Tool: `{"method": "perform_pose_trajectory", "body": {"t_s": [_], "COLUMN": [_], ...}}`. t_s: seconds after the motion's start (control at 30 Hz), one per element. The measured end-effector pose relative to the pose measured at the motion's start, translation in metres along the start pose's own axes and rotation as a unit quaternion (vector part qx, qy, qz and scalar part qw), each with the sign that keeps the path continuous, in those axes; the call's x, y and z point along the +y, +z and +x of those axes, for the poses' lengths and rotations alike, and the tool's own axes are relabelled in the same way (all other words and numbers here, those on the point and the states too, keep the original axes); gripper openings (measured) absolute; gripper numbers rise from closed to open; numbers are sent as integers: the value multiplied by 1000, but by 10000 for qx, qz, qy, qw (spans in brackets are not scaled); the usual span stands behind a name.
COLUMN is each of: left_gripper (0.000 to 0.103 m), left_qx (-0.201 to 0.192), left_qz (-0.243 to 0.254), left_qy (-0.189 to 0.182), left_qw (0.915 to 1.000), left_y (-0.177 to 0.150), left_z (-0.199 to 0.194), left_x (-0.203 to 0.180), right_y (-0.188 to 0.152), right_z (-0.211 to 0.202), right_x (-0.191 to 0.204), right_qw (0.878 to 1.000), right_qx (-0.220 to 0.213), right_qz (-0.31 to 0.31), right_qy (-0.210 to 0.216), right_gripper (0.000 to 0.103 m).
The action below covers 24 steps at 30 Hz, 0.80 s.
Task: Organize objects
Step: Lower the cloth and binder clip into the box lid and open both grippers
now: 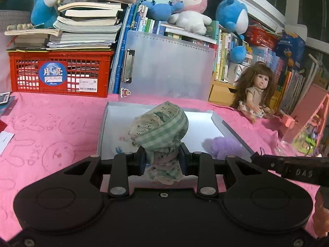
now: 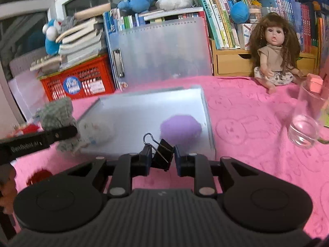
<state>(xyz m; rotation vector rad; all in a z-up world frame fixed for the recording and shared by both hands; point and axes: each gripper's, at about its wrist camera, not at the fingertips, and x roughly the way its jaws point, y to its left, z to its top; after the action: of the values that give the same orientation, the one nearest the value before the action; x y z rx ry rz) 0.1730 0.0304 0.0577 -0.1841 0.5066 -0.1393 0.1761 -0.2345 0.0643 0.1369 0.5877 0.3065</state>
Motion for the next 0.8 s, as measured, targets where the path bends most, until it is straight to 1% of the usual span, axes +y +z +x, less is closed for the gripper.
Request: {"method": "perform_pose_trajectory", "body": {"t_s": [0.1, 0.27, 0.37, 0.43, 0.53, 0.6, 0.8], "left_gripper": [29, 29, 29, 29, 29, 29, 30], "left_qx": [22, 127, 207, 345, 520, 591, 782], "left_qz": [17, 23, 2, -89, -212, -204, -136], "left_qy": [49, 226, 283, 359, 400, 431, 490], "left_qw": [10000, 9997, 9994, 9987, 9976, 9971, 9956], "left_y": [16, 43, 54, 60, 64, 65, 56], "left_z": [16, 53, 78, 96, 116, 126, 143], "left_x": [3, 11, 17, 22, 28, 30, 32], "right_y": [20, 50, 62, 67, 72, 74, 69], "right_z": [13, 50, 77, 96, 119, 131, 159], "right_x": [-4, -10, -14, -16, -14, -13, -6], "right_qw": [9997, 9994, 9983, 9975, 9971, 9965, 9954], "right_qx": [-28, 156, 408, 597, 720, 798, 948], "right_qz": [213, 300, 357, 353, 243, 238, 97], "right_qy": [128, 119, 216, 156, 43, 62, -27], "right_gripper": [27, 27, 27, 27, 27, 27, 27]}}
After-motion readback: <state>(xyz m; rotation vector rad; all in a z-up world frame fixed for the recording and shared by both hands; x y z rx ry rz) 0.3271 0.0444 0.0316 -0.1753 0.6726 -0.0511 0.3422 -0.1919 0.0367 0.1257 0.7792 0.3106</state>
